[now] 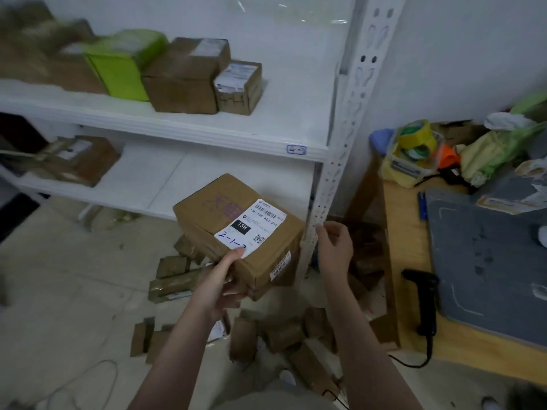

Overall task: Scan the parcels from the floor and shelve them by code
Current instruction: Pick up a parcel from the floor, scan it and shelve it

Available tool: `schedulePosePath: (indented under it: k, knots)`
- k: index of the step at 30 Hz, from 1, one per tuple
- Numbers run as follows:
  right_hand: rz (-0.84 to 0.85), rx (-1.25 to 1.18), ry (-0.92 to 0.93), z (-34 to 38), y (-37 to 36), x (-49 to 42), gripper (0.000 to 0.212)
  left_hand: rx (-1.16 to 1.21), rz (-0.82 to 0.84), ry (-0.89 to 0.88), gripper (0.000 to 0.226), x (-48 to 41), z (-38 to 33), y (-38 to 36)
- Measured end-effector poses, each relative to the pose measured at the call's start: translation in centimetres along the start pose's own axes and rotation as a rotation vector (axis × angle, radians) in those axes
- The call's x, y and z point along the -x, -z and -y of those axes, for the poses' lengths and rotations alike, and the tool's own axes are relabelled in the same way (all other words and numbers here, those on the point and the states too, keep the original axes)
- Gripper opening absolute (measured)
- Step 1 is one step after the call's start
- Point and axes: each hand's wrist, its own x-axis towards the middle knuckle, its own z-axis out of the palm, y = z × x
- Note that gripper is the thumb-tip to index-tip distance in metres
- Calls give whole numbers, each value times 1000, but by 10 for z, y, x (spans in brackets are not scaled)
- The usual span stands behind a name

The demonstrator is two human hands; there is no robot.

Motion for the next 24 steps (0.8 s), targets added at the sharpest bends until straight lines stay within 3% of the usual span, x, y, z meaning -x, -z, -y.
schedulePosePath:
  k: [4, 9, 12, 15, 16, 19, 24]
  knots:
    - [445, -96, -212, 28, -65, 57, 33, 60, -75, -46, 29, 13, -15, 80]
    - [789, -71, -355, 43, -145, 138, 32, 96, -149, -97, 45, 30, -25, 196]
    - [898, -55, -405, 41, -190, 183, 33, 116, -202, -135, 50, 39, -30, 259]
    - [971, -110, -485, 32, -231, 217, 71, 156, -234, -154, 52, 45, -31, 313]
    - [997, -115, -519, 32, -242, 228, 73, 165, -251, -159, 61, 46, -29, 329]
    - [1054, -87, -566, 29, -271, 254, 50, 206, -312, -152, 85, 47, -23, 370]
    - [1099, -38, -564, 24, -317, 273, 68, 293, -389, -138, 86, 37, -22, 412]
